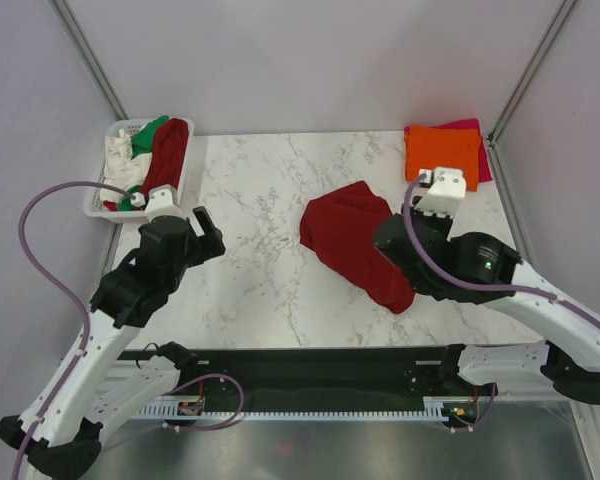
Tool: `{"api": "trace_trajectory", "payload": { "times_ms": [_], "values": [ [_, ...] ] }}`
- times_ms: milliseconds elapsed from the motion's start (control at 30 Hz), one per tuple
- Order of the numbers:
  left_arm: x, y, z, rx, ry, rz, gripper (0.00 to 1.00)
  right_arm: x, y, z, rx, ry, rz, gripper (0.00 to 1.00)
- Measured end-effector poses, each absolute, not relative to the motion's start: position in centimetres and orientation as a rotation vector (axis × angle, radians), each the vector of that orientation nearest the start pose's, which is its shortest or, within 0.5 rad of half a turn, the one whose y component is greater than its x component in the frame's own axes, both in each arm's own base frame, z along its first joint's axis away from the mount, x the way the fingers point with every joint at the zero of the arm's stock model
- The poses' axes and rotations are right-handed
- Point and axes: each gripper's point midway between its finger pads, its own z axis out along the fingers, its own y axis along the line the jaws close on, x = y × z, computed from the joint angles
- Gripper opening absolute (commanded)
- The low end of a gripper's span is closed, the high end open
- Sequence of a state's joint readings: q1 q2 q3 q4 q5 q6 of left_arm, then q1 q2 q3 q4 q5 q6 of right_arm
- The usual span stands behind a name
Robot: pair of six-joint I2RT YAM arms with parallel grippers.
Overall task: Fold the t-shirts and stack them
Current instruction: Flatten the tshirt out
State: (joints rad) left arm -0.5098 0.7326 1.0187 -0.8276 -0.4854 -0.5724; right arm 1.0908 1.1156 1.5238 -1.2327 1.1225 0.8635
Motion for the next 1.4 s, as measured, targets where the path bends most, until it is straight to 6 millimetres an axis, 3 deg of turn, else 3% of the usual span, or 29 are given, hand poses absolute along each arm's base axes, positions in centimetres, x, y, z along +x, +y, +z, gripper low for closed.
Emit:
{"api": "trace_trajectory", "payload": {
  "times_ms": [67, 133, 233, 267, 367, 467, 567, 767, 833, 1000, 1133, 1267, 1333, 1367, 1400],
  "values": [
    [24.0, -6.8, 25.8, -0.333, 2.045, -0.177, 0.91, 22.7, 12.6, 34.2, 0.199, 1.906, -0.077, 0.00],
    [25.1, -8.0, 25.2, -0.320, 2.070, -0.196, 0.92, 22.8, 13.4, 34.4, 0.149, 1.911, -0.054, 0.00],
    [27.2, -10.2, 24.6, -0.294, 2.095, -0.240, 0.95, 22.7, 14.1, 37.9, 0.107, 1.870, 0.061, 0.00],
    [28.1, -11.0, 24.6, -0.288, 2.097, -0.254, 0.96, 22.7, 14.5, 39.8, 0.103, 1.840, 0.130, 0.00],
    [32.4, -14.2, 25.2, -0.263, 2.111, -0.298, 1.00, 21.9, 14.6, 44.6, 0.102, 1.744, 0.313, 0.00],
    [37.8, -18.4, 25.2, -0.207, 2.142, -0.348, 1.00, 21.0, 13.6, 45.1, 0.113, 1.724, 0.372, 0.00],
    [43.7, -22.9, 24.0, -0.142, 2.163, -0.418, 1.00, 20.9, 13.6, 42.0, 0.126, 1.779, 0.351, 0.00],
    [51.4, -28.8, 16.5, -0.019, 2.299, -0.544, 0.99, 20.5, 15.4, 29.8, 0.028, 2.035, 0.173, 0.00],
    [52.1, -29.5, 13.3, -0.007, 2.357, -0.557, 0.99, 20.0, 15.2, 28.0, 0.015, 2.077, 0.147, 0.00],
    [50.6, -30.2, 6.7, 0.019, 2.527, -0.575, 0.97, 19.8, 14.7, 28.4, 0.038, 2.067, 0.167, 0.00],
    [49.3, -31.8, 5.2, 0.062, 2.577, -0.611, 0.90, 20.0, 14.6, 28.3, 0.039, 2.063, 0.143, 0.00],
    [48.2, -34.3, 4.9, 0.126, 2.586, -0.682, 0.75, 20.3, 14.8, 27.7, 0.028, 2.070, 0.108, 0.00],
    [47.5, -35.1, 4.8, 0.149, 2.594, -0.699, 0.63, 20.3, 14.8, 27.3, 0.025, 2.073, 0.093, 0.00],
    [47.2, -35.5, 4.8, 0.158, 2.598, -0.709, 0.51, 20.4, 14.7, 27.1, 0.023, 2.074, 0.085, 0.00],
    [46.9, -35.9, 4.8, 0.163, 2.601, -0.719, 0.13, 20.4, 14.7, 27.0, 0.021, 2.075, 0.080, 0.00]
  ]
}}
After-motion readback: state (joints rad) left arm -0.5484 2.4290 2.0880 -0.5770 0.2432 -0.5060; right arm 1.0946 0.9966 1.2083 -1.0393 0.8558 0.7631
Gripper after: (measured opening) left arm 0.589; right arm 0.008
